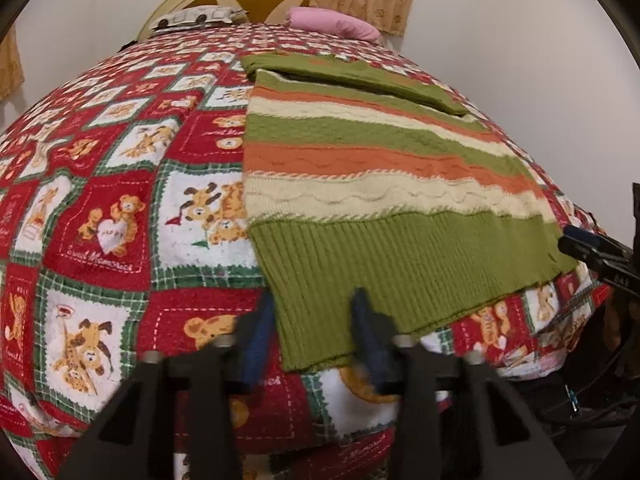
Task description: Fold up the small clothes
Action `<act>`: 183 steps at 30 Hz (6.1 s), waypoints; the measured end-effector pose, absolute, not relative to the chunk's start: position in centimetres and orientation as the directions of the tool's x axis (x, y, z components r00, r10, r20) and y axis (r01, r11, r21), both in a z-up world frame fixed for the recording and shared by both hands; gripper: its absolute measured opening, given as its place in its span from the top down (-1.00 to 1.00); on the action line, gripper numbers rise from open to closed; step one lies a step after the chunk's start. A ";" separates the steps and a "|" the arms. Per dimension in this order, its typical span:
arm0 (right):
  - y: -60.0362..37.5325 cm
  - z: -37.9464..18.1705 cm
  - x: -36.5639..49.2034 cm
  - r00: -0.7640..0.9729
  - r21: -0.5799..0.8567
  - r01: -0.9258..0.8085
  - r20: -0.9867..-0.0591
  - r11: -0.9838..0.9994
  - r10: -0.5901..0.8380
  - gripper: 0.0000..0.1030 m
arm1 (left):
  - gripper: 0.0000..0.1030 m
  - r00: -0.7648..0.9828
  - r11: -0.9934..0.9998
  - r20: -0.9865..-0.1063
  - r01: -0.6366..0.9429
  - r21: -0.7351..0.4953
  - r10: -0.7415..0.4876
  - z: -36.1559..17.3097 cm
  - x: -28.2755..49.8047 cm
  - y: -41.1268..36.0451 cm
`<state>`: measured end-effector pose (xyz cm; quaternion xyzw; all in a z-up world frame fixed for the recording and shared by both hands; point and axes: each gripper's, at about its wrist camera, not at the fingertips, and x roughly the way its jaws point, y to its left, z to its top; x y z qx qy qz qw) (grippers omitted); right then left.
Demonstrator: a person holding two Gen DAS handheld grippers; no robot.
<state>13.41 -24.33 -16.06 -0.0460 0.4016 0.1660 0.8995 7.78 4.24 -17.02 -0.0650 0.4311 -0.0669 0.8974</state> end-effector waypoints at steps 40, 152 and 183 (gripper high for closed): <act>-32.2 -13.7 12.6 0.659 0.418 -0.290 -0.565 0.861 0.496 0.92 | 0.89 0.685 0.926 -0.632 0.188 -0.328 -0.363 -12.9 8.6 6.9; -27.3 -13.2 58.5 0.646 0.080 -0.147 -0.747 0.986 0.157 0.96 | 0.89 0.663 0.988 -0.734 0.051 -0.148 -0.145 -13.9 50.0 10.2; -12.9 -18.2 59.9 0.469 0.064 -0.301 -0.859 0.951 0.206 0.38 | -0.68 0.681 0.995 -0.731 -0.036 -0.094 -0.044 -16.2 38.2 9.6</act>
